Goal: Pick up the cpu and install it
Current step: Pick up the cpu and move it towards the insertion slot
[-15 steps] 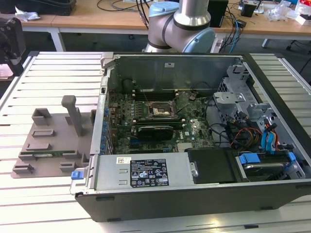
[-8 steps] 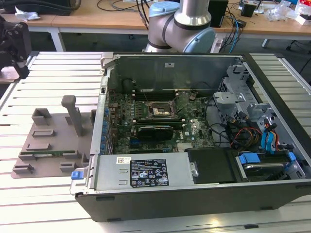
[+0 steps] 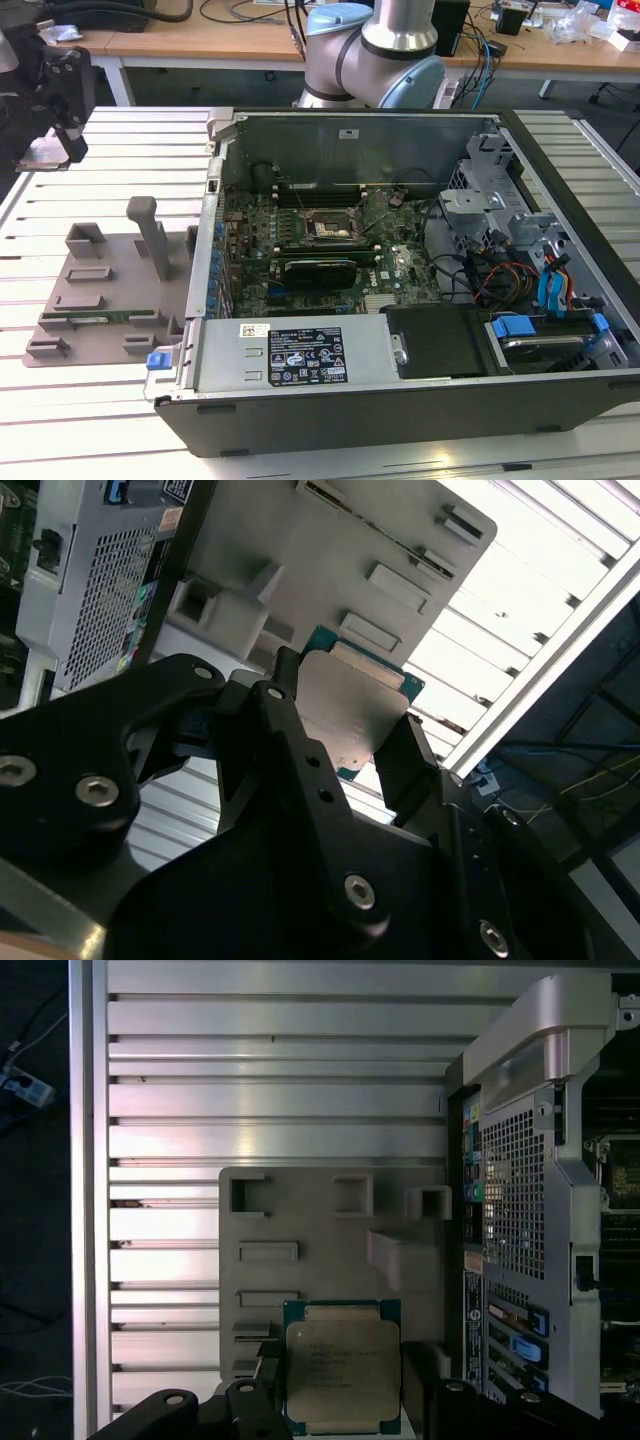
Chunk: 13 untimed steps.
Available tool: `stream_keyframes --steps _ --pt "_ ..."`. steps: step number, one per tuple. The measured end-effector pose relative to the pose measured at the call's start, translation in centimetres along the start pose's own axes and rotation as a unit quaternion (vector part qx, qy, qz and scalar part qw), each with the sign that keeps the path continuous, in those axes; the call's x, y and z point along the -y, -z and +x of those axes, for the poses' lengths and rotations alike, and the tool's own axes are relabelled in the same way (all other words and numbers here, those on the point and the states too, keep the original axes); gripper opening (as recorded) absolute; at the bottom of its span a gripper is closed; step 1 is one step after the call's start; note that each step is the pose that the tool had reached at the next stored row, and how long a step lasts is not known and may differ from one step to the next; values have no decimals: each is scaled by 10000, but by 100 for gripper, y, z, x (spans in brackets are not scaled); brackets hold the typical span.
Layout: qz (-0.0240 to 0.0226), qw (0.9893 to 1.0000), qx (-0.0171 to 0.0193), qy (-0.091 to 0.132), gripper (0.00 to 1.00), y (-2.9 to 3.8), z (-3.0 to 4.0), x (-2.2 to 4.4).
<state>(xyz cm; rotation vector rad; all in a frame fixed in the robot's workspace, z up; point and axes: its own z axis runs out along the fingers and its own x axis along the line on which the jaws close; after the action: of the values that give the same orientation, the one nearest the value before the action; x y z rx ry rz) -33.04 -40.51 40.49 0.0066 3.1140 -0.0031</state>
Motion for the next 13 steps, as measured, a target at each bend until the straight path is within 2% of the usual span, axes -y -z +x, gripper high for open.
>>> stream_keyframes --steps 4,10,13 --pt "0 10000 0 1 55 -3 -119 0" --pt "0 10000 0 0 55 -7 -218 -1" --pt "1 10000 0 0 55 -9 -289 -1"
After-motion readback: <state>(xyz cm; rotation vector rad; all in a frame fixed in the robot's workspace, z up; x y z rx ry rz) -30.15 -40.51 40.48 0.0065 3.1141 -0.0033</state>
